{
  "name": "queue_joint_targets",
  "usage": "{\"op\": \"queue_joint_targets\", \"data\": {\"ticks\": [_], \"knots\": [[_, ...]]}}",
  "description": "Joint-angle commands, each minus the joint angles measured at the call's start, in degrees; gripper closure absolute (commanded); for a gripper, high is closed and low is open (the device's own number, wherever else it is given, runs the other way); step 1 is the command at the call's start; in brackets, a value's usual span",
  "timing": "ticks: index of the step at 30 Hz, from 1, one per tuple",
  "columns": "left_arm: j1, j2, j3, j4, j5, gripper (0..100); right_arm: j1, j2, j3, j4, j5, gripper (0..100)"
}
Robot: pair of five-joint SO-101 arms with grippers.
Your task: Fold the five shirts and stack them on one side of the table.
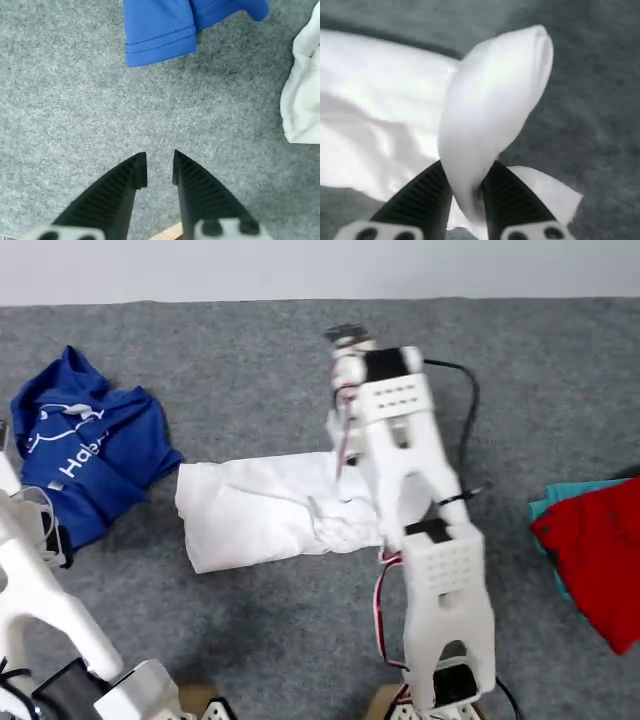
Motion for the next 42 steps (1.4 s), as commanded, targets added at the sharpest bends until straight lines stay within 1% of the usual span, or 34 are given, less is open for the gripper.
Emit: {"op": "queue_joint_targets", "data": {"ticks": [1, 7, 16, 24, 28, 33, 35, 40, 42], "knots": [[0.2, -2.2, -1.8, 0.5, -0.6, 91, -5.3, -4.4, -0.4, 2.1, 1.2, 98.9], [0.2, -2.2, -1.7, 0.5, -0.6, 91, -13.7, -4.4, -0.4, 0.8, 2.0, 98.9], [0.1, -1.9, -1.6, 0.4, -0.6, 91, -20.5, -4.4, -0.4, -6.3, 1.9, 98.9], [0.0, -2.0, 0.3, 0.0, -0.7, 91, -25.1, -0.7, -0.7, -12.0, 2.7, 98.9], [0.0, -2.0, 1.7, 0.0, -3.5, 91, -27.0, -0.2, -0.7, -14.1, 3.6, 98.9], [0.0, -2.2, 2.0, -0.8, -4.1, 91, -28.3, 0.5, -0.7, -17.1, 3.9, 98.7], [0.0, -2.0, 2.0, -1.0, -4.1, 91, -28.9, 1.1, -0.7, -17.3, 5.6, 95.5], [0.1, -1.8, 2.0, -1.6, -4.1, 91, -30.1, 0.6, -0.9, -16.0, 6.4, 74.9], [0.1, -1.8, 2.0, -1.6, -4.1, 91, -30.1, -0.9, -2.3, -15.0, 6.4, 71.0]]}}
